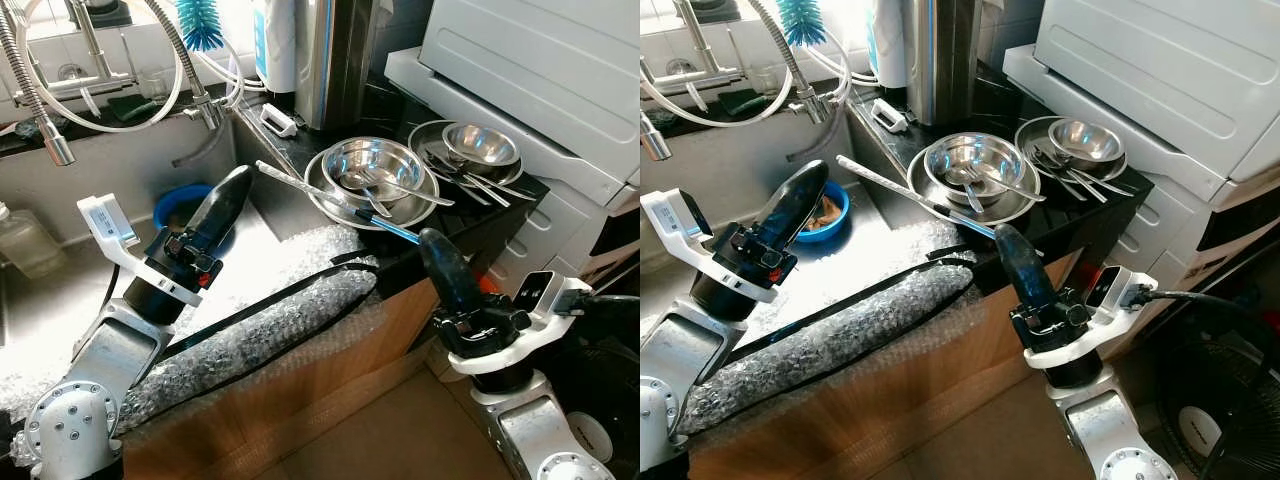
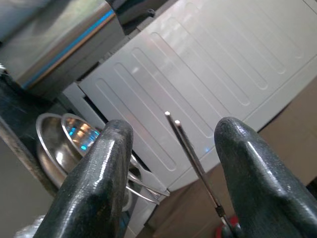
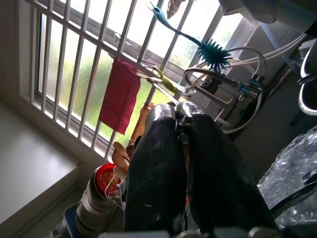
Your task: Kitchen organization
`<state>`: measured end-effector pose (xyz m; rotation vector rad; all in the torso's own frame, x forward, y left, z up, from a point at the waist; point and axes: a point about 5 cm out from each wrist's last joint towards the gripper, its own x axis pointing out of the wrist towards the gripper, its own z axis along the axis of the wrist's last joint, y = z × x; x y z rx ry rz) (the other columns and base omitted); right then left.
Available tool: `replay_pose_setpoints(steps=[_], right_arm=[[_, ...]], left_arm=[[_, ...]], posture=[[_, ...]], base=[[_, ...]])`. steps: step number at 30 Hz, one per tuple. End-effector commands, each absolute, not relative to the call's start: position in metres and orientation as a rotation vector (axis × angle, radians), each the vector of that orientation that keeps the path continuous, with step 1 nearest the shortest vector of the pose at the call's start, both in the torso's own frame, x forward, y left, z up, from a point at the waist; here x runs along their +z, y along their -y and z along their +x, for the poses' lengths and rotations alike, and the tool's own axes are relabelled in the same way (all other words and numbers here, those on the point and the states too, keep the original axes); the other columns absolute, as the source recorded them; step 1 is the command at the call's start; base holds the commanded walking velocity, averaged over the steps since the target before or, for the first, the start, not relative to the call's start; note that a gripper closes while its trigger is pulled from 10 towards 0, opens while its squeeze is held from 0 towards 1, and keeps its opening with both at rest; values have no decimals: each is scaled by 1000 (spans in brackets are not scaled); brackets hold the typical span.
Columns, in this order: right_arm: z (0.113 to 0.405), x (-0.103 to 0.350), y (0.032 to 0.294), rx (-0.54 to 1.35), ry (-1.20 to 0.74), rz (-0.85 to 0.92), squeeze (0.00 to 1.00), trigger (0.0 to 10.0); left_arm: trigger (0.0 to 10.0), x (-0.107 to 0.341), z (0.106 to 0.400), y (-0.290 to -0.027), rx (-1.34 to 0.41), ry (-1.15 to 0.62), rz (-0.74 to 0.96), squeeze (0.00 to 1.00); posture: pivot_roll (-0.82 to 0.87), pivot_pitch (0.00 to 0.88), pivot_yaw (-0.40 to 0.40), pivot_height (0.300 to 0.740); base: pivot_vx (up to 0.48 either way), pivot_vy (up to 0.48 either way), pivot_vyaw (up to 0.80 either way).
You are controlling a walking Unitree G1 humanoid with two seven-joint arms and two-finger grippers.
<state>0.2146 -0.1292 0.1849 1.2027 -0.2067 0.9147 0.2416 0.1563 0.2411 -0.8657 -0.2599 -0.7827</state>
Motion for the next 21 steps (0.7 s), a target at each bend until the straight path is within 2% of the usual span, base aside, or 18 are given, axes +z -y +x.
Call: replay_pose_setpoints(steps=[1, 6, 20, 21], right_arm=[[211, 189, 129, 936, 221, 1175, 0, 10000], [210, 187, 127, 955, 208, 1165, 0, 10000], [207, 180, 115, 1027, 136, 1091, 0, 10000], [207, 180, 115, 1027, 136, 1090, 0, 10000]], left_arm=[[10000, 248, 238, -152, -825, 273, -863, 0], [10000, 245, 235, -142, -862, 229, -816, 0], [10000, 246, 236, -134, -889, 230, -833, 0], [9216, 246, 236, -134, -891, 230, -837, 0]], posture=[[77, 76, -46, 740], [75, 84, -47, 740], [79, 93, -55, 740], [77, 92, -55, 740]], base=[[0, 0, 0], [0, 0, 0], [0, 0, 0], [0, 0, 0]])
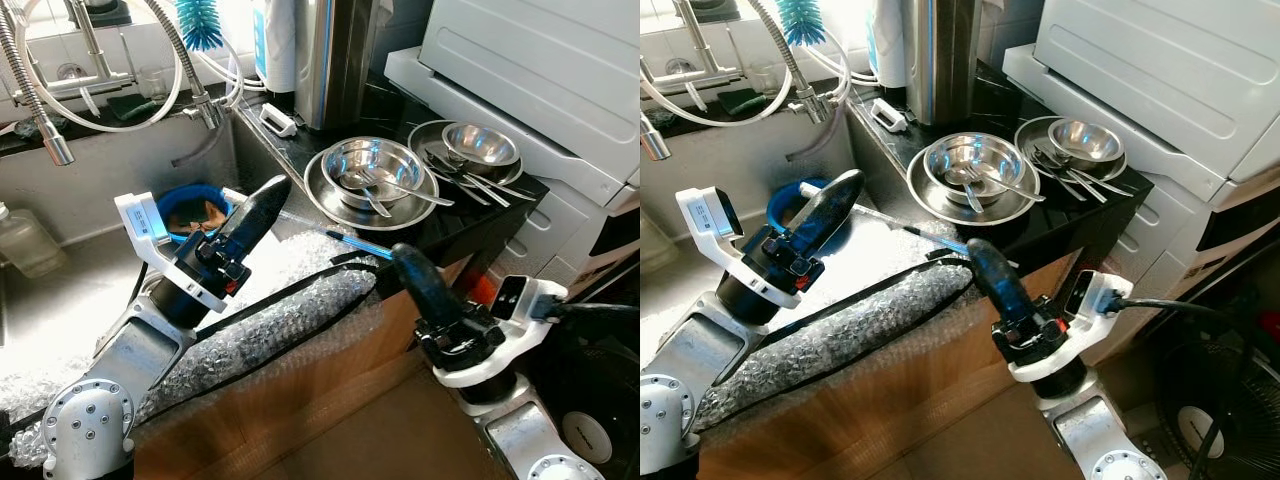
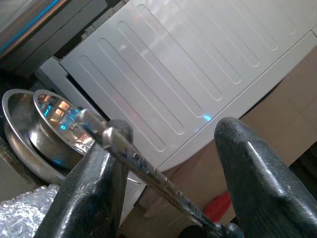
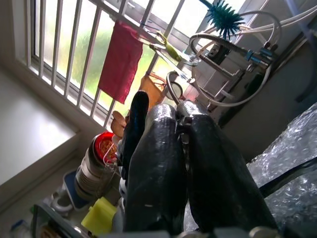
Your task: Kitchen organization
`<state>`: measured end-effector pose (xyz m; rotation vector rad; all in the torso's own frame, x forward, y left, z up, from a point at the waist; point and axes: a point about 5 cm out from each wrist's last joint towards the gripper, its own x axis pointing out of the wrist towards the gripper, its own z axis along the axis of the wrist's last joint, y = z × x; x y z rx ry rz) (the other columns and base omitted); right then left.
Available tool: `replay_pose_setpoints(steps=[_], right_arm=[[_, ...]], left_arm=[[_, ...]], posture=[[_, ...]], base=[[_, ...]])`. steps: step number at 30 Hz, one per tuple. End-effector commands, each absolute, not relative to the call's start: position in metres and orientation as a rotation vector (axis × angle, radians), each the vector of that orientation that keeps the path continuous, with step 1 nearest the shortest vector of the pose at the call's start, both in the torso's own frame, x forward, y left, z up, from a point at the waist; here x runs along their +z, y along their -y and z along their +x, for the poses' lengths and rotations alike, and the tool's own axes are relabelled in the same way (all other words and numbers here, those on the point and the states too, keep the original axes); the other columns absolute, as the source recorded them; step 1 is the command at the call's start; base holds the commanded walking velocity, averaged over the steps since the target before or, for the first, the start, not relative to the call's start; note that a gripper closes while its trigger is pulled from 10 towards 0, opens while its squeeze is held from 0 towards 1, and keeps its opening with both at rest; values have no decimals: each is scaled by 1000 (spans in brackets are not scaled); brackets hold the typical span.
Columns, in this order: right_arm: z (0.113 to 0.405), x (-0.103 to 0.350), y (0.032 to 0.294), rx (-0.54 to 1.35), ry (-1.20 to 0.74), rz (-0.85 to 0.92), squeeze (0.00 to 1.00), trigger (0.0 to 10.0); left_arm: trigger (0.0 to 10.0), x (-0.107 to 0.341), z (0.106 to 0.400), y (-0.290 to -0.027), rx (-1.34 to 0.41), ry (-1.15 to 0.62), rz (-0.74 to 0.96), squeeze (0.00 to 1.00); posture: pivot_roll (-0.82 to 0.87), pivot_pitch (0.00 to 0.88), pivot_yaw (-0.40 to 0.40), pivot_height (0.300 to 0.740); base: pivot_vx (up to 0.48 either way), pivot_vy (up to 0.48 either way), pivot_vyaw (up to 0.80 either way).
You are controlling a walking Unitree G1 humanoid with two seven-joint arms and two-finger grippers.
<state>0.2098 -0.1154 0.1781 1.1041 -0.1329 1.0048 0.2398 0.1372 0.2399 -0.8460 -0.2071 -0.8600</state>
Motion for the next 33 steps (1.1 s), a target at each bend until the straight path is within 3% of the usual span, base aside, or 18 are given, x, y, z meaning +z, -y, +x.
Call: replay_pose_setpoints(steps=[1, 2, 3, 9, 10, 11, 12, 13, 33], right_arm=[[207, 180, 115, 1026, 136, 1089, 0, 10000], [207, 180, 115, 1026, 136, 1086, 0, 10000], [207, 180, 115, 1026, 137, 1085, 0, 10000], [210, 180, 118, 1002, 161, 1063, 0, 10000], [213, 183, 121, 986, 189, 1073, 0, 10000], [214, 184, 122, 983, 200, 1080, 0, 10000], [214, 184, 122, 983, 200, 1080, 0, 10000], [215, 185, 123, 982, 211, 1084, 0, 10000], [213, 183, 121, 1000, 200, 1074, 0, 10000]], left_arm=[[5725, 246, 236, -133, -890, 230, -840, 0], [4000, 246, 236, -133, -880, 233, -849, 0], [0, 245, 236, -133, -877, 232, -852, 0], [0, 244, 236, -132, -874, 227, -856, 0], [1569, 243, 236, -133, -871, 223, -852, 0], [6039, 243, 236, -132, -869, 221, -849, 0], [6039, 243, 236, -132, -869, 221, -849, 0], [10000, 243, 237, -132, -867, 220, -848, 0], [10000, 243, 242, -132, -833, 226, -854, 0]], posture=[[76, 92, -56, 740], [77, 92, -57, 740], [76, 93, -57, 740], [79, 95, -59, 740], [79, 95, -59, 740], [78, 95, -59, 740], [78, 95, -59, 740], [79, 95, -58, 740], [77, 93, -56, 740]], base=[[0, 0, 0], [0, 0, 0], [0, 0, 0], [0, 0, 0], [0, 0, 0], [0, 0, 0], [0, 0, 0], [0, 0, 0], [0, 0, 0]])
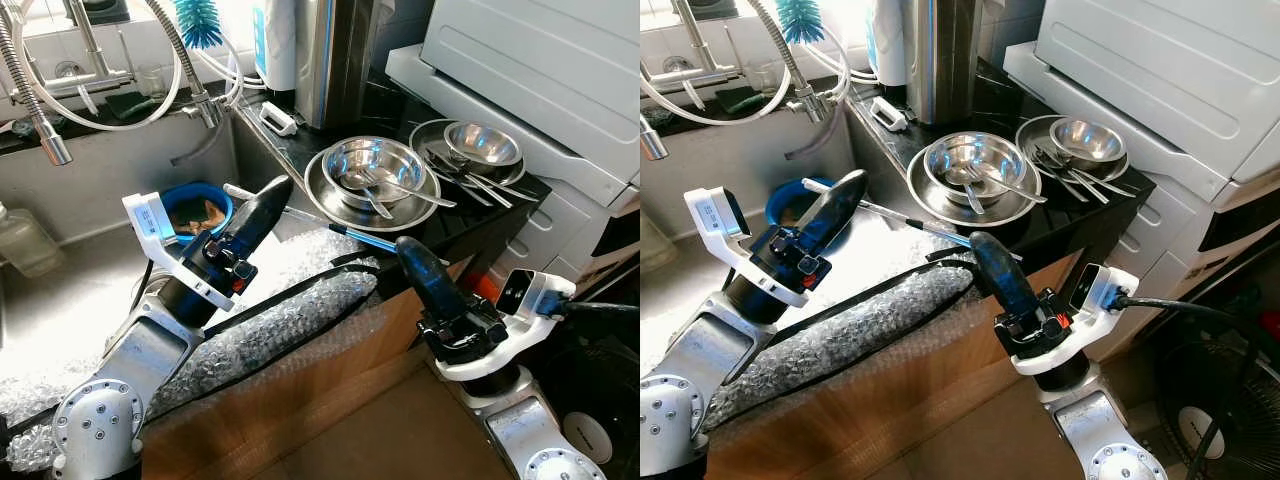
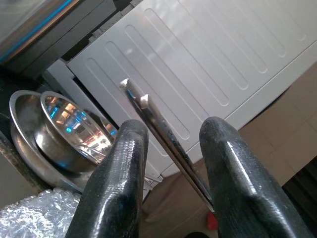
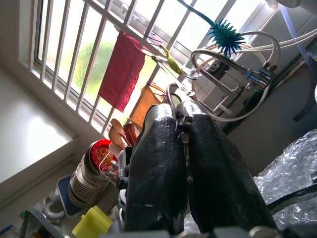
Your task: Kitchen organization
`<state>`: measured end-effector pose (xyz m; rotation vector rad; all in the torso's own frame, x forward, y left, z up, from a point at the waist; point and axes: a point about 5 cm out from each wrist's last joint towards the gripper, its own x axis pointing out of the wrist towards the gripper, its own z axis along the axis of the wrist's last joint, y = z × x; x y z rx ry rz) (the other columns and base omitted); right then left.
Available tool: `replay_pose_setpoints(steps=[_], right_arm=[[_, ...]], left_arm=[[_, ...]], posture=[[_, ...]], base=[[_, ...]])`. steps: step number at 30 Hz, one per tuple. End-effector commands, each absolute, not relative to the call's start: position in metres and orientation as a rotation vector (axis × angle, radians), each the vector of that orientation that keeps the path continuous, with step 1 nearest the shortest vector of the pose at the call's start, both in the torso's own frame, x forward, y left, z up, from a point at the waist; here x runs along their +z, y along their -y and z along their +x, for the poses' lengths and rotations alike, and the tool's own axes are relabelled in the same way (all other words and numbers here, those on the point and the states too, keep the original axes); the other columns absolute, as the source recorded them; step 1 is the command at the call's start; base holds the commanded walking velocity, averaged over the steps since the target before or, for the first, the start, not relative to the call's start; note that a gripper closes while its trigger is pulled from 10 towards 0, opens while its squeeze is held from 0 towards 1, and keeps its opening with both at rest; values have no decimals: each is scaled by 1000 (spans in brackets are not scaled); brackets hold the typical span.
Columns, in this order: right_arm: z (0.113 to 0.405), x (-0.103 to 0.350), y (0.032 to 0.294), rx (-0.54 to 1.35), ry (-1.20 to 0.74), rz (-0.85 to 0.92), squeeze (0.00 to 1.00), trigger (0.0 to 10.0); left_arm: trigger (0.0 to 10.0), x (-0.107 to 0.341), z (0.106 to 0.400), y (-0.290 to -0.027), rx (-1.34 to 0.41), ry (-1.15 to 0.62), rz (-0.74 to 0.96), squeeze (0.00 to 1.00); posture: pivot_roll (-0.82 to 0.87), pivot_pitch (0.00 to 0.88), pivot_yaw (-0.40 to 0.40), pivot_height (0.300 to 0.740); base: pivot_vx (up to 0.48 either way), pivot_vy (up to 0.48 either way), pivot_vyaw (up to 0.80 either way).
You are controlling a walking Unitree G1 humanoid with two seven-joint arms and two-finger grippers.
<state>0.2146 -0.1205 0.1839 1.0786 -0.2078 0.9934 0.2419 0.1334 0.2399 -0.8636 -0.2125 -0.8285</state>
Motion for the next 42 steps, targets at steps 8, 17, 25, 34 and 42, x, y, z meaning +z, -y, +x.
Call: replay_pose_setpoints(steps=[8, 17, 25, 34, 42], right_arm=[[214, 182, 122, 996, 200, 1069, 0, 10000], [214, 181, 121, 993, 197, 1063, 0, 10000], [217, 182, 122, 986, 211, 1062, 0, 10000], [217, 182, 124, 976, 218, 1064, 1000, 10000], [218, 182, 124, 966, 217, 1058, 1000, 10000]], left_arm=[[0, 244, 244, -135, -815, 236, -870, 0], [0, 244, 245, -138, -776, 252, -928, 0], [0, 245, 244, -140, -769, 261, -970, 0], [0, 249, 245, -143, -759, 281, -978, 0], [0, 254, 245, -145, -759, 294, -977, 0]], posture=[[79, 92, -57, 740], [76, 97, -59, 740], [81, 97, -58, 740], [80, 98, -58, 740], [81, 99, -58, 740]], base=[[0, 0, 0], [0, 0, 0], [0, 0, 0], [0, 0, 0], [0, 0, 0]])
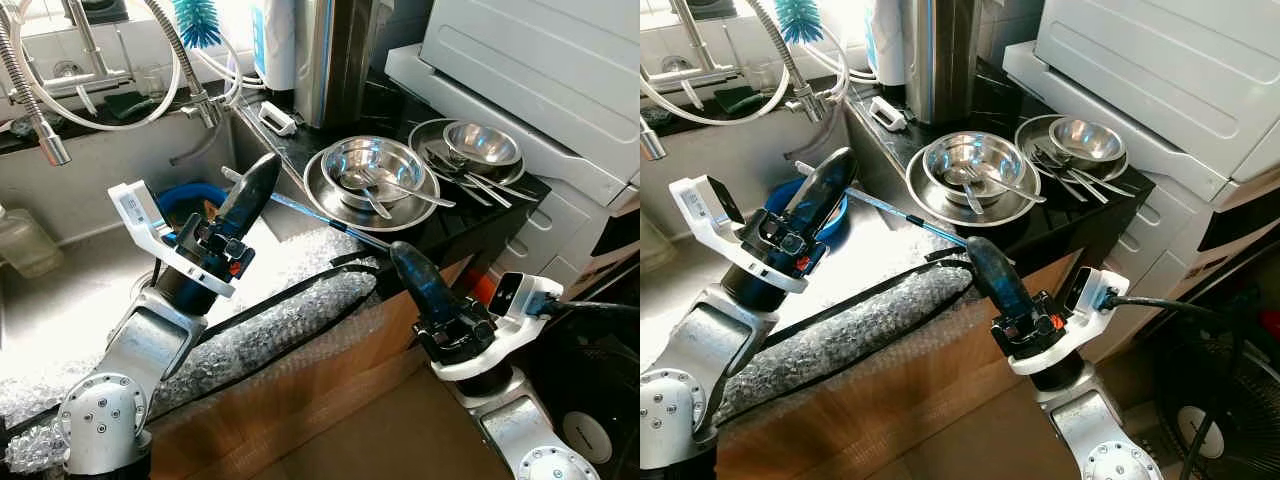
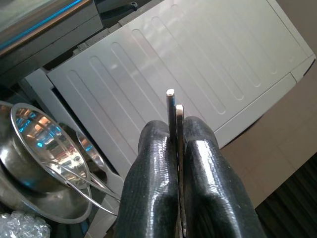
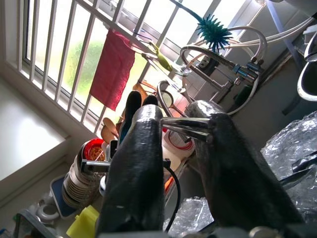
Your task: Kitchen organization
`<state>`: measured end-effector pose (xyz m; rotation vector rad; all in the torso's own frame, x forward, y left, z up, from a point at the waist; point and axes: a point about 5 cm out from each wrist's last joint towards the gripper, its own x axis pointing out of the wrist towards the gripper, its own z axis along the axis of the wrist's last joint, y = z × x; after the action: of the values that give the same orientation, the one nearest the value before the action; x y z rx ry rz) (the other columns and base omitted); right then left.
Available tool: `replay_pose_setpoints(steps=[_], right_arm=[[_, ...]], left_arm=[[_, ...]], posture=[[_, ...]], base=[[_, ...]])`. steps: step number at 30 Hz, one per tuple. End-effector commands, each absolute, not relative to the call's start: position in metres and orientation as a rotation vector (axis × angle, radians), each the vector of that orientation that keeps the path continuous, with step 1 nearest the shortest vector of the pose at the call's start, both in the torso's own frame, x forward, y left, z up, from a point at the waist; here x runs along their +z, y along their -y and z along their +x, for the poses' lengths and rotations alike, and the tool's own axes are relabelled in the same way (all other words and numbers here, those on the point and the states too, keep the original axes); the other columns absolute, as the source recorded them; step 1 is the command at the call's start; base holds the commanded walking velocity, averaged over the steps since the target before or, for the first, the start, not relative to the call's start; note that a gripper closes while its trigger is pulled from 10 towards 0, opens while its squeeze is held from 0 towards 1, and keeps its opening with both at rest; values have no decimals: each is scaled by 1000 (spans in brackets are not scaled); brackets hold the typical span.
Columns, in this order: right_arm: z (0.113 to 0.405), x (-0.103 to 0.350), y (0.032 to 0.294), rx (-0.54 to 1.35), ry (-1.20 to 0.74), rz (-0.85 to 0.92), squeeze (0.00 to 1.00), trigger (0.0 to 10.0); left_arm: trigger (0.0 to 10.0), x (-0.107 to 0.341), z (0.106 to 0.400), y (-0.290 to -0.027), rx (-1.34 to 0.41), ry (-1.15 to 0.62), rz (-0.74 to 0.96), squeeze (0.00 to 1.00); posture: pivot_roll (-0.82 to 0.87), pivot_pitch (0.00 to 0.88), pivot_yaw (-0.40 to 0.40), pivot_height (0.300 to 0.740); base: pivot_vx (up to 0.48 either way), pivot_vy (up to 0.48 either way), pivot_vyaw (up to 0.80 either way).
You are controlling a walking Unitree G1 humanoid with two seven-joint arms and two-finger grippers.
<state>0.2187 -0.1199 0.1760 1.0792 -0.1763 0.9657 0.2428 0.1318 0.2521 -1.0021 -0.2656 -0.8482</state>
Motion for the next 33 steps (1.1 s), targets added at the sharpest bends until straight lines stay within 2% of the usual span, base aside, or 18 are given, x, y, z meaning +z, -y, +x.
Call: replay_pose_setpoints(steps=[1, 13, 14, 15, 16, 22, 26, 27, 28, 29, 31, 32, 33], right_arm=[[219, 182, 124, 965, 217, 1058, 1000, 10000], [219, 181, 124, 961, 215, 1046, 1000, 10000], [220, 180, 124, 957, 213, 1043, 949, 10000], [220, 180, 124, 952, 212, 1040, 765, 10000], [220, 180, 124, 950, 209, 1038, 0, 10000], [220, 178, 123, 949, 199, 1029, 0, 10000], [220, 178, 123, 952, 200, 1025, 0, 10000], [220, 178, 123, 952, 199, 1023, 0, 10000], [220, 178, 123, 950, 198, 1020, 0, 10000], [221, 177, 123, 947, 197, 1018, 0, 10000], [221, 177, 123, 941, 195, 1013, 0, 10000], [223, 176, 123, 925, 193, 1001, 0, 10000], [224, 176, 124, 917, 193, 999, 0, 10000]], left_arm=[[0, 254, 245, -145, -759, 296, -977, 0], [0, 261, 247, -146, -753, 321, -976, 0], [0, 263, 248, -147, -748, 330, -973, 0], [0, 265, 248, -148, -741, 343, -971, 0], [0, 269, 249, -149, -735, 358, -963, 0], [0, 289, 252, -157, -710, 448, -984, 0], [0, 309, 258, -172, -594, 544, -917, 0], [1882, 314, 262, -180, -511, 567, -848, 0], [8039, 316, 265, -183, -470, 570, -801, 0], [10000, 317, 267, -185, -436, 570, -756, 0], [10000, 318, 269, -187, -386, 569, -675, 0], [10000, 317, 272, -187, -327, 563, -541, 0], [10000, 315, 273, -188, -293, 556, -483, 0]], posture=[[81, 99, -58, 740], [81, 97, -57, 740], [81, 97, -58, 740], [81, 97, -58, 740], [80, 97, -58, 740], [80, 96, -57, 740], [80, 93, -56, 740], [80, 91, -56, 740], [80, 91, -56, 740], [80, 91, -56, 740], [81, 89, -55, 740], [80, 88, -54, 740], [79, 89, -55, 740]], base=[[0, 0, 0], [0, 0, 0], [0, 0, 0], [0, 0, 0], [0, 0, 0], [0, 0, 0], [0, 0, 0], [0, 0, 0], [0, 0, 0], [0, 0, 0], [0, 0, 0], [0, 0, 0], [0, 0, 0]])
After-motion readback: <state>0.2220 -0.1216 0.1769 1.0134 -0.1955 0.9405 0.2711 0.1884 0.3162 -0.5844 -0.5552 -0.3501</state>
